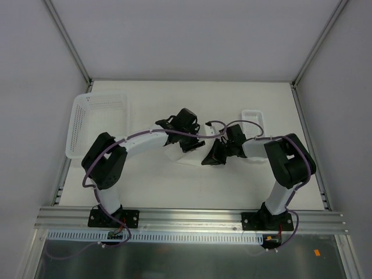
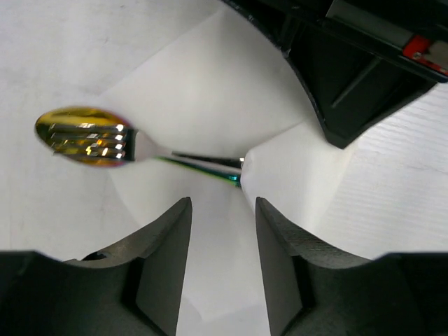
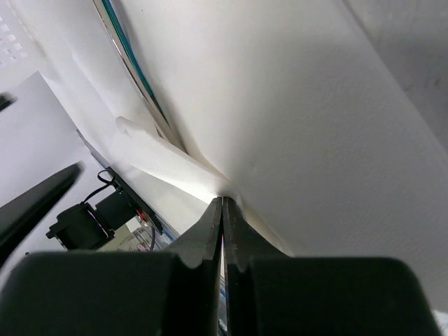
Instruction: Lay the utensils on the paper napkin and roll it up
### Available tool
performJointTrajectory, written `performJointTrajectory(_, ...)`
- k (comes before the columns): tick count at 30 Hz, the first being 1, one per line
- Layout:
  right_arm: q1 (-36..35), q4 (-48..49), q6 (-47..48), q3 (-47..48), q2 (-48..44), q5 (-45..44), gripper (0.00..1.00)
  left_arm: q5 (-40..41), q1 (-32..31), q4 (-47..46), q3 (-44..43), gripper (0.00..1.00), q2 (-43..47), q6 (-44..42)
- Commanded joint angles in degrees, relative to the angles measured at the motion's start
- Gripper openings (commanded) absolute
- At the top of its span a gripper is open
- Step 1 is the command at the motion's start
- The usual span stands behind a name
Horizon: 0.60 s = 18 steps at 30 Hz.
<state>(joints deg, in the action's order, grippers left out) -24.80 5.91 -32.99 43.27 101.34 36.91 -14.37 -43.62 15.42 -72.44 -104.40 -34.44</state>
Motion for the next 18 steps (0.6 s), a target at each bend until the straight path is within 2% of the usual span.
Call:
performJointTrajectory(1,-0.4,-2.1,1.3,1.6,1.2,-1.2,0.02,-0.6,2.6,0.1,2.5,0.43,10.8,7.1)
performJointTrajectory(2,-0.3,-2.4,1.4,1.8,1.2,-1.2,0.02,-3.6,3.6,2.3,3.4,0.38,13.2,9.3)
performJointTrajectory(3,-0.4,-2.8,1.4,2.0,1.2,-1.3,0.02,-5.8,3.6,2.3,3.6,0.38,13.3,9.3)
performJointTrajectory(4,-0.4,-3.2,2.0,2.1,1.2,-1.5,0.02,-7.8,4.3,4.8,3.9,0.31,14.7,12.0)
performJointTrajectory(7,-0.3,-3.6,2.2,2.4,1.2,-1.5,0.02,-16.1,4.6,6.8,5.9,0.2,15.4,17.5)
performJointTrajectory(12,-0.4,-5.1,3.2,3.3,1.7,-1.5,0.02,-29.4,5.5,7.0,5.0,0.11,9.5,26.9)
performJointTrajectory(18,-0.3,-5.6,3.6,3.8,1.6,-1.7,0.01,-35.1,5.9,4.9,1.4,0.07,0.5,36.6)
